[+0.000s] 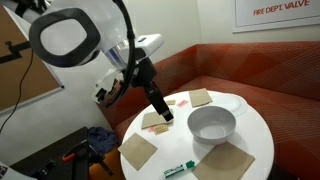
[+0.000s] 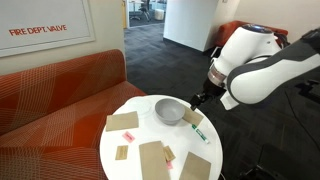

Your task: Take the marker out of the bowl and put it on the table

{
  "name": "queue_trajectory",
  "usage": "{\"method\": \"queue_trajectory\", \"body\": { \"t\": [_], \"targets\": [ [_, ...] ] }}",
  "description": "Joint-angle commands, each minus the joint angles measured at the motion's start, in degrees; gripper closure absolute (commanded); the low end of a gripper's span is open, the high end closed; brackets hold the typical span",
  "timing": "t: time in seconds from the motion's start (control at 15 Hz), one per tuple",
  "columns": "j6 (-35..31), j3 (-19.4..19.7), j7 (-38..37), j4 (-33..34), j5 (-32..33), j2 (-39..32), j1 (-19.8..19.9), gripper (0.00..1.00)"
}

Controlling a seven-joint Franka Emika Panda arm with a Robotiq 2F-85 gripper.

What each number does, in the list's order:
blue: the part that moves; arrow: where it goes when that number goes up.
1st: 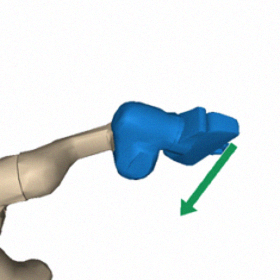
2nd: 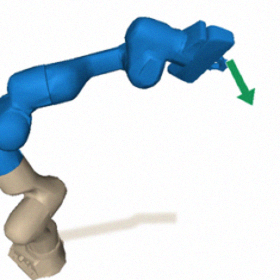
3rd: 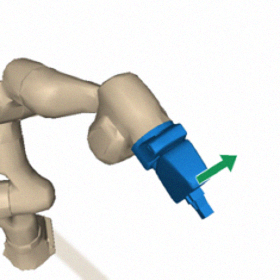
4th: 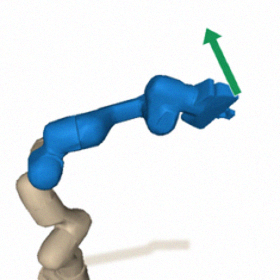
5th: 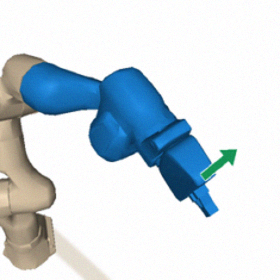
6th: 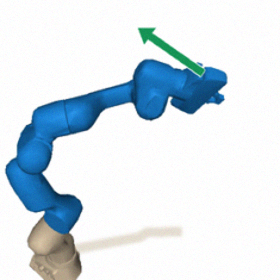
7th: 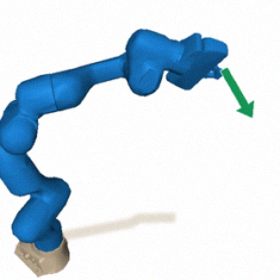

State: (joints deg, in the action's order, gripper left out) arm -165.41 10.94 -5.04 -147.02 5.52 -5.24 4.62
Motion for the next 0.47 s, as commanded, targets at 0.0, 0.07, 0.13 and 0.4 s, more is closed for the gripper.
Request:
{"method": "queue_trajectory", "body": {
  "t": [0.0,0.07,0.13,0.4],
  "targets": [
    [0.25,-0.68,0.14,0.01,0.19,0.44,0.79,0.0],
    [0.25,-0.68,0.15,-0.1,0.23,0.64,0.81,0.0],
    [0.25,-0.67,0.15,-0.19,0.24,0.68,0.81,0.0],
    [0.25,-0.66,0.14,-0.4,0.26,0.68,0.81,0.0]
  ]
}}
